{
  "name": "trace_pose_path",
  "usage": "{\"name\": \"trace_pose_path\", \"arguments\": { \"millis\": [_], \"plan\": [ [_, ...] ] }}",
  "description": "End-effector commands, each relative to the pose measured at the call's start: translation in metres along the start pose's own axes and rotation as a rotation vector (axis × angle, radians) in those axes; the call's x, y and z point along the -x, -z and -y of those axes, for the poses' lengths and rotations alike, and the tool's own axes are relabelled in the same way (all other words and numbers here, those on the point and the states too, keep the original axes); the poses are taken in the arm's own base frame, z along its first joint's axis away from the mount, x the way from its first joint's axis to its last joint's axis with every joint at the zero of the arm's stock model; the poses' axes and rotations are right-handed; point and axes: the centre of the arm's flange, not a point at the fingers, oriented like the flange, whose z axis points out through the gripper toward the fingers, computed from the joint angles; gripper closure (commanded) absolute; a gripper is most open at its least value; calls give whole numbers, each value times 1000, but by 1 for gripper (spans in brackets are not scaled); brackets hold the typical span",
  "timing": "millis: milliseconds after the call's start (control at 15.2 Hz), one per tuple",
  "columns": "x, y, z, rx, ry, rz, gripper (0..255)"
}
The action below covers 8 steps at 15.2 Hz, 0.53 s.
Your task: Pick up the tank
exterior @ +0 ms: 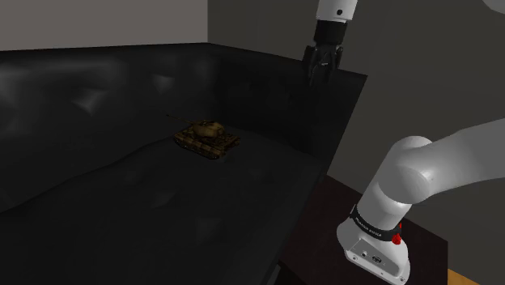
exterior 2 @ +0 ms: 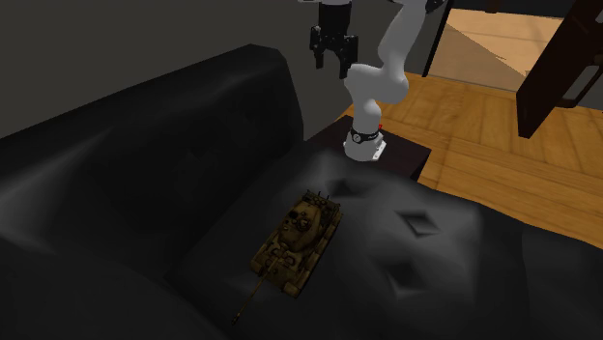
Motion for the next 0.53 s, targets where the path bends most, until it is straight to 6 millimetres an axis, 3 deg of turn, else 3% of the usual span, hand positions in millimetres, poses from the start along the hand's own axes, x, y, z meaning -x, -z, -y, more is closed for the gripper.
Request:
{"name": "trace_pose_path", "arguments": {
  "millis": [0,462],
  "plan": [
    [0,0,0,0,0,0,0],
    [-82,-33,36,-2,66,21,0]
  ]
}}
